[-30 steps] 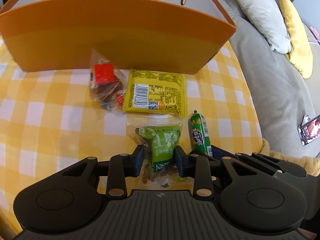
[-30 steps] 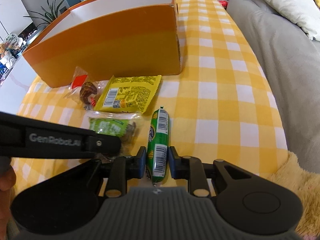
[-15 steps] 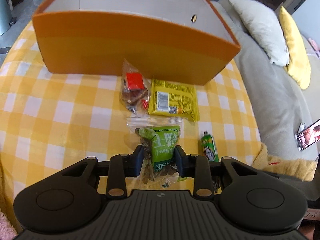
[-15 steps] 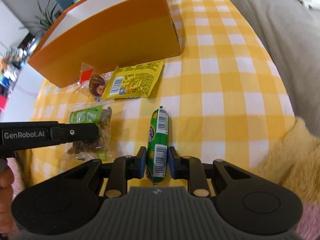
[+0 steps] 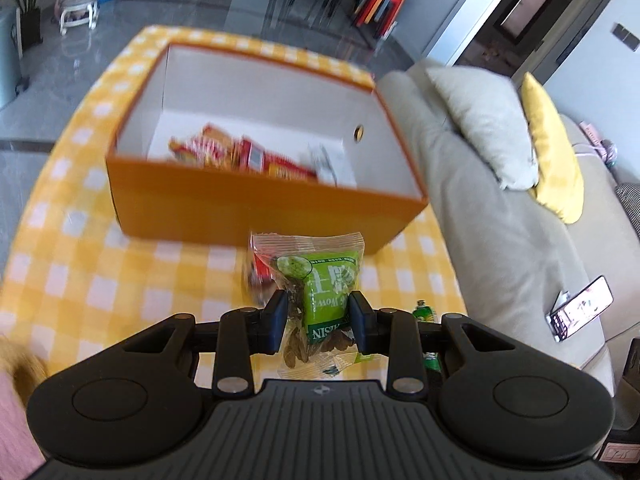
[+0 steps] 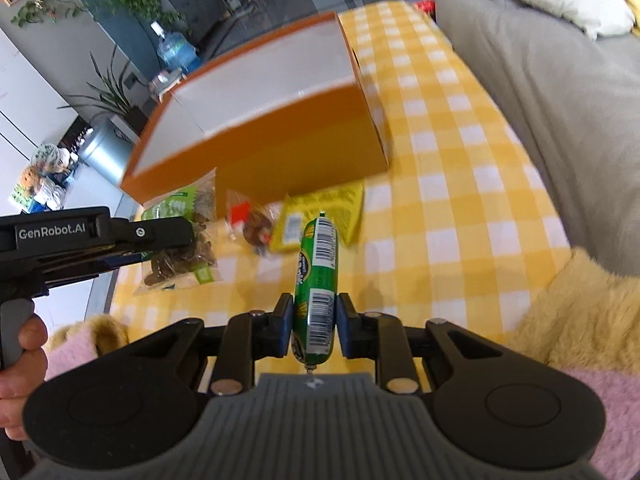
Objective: Organize snacks
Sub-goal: 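Lift both snacks and carry them over the orange box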
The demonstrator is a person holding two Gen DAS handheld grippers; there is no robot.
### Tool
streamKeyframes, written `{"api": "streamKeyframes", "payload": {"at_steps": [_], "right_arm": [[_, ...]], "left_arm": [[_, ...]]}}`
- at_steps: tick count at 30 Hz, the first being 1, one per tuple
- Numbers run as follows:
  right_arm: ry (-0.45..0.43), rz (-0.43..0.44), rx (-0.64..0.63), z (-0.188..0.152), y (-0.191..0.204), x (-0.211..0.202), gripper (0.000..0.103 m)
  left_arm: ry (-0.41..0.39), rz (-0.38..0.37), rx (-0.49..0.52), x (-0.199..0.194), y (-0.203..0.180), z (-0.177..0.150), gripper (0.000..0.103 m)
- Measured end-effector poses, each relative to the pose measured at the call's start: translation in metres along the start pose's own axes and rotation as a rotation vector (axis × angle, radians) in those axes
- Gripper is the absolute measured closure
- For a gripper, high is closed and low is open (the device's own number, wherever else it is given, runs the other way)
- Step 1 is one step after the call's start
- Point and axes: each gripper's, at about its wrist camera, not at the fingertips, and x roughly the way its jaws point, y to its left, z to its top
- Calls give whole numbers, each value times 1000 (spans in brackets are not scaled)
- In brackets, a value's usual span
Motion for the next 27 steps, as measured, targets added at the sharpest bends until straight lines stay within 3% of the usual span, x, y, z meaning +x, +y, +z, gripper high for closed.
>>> {"api": "streamKeyframes", "payload": {"at_steps": [12,27], "right_arm": [[-126,27,-110,54,40,-30,83],[-173,20,-264,129,83,0,83]], "left_arm": [[-111,33,68,-31,3,51,66],[-135,121,192,-15,3,110,67]]}}
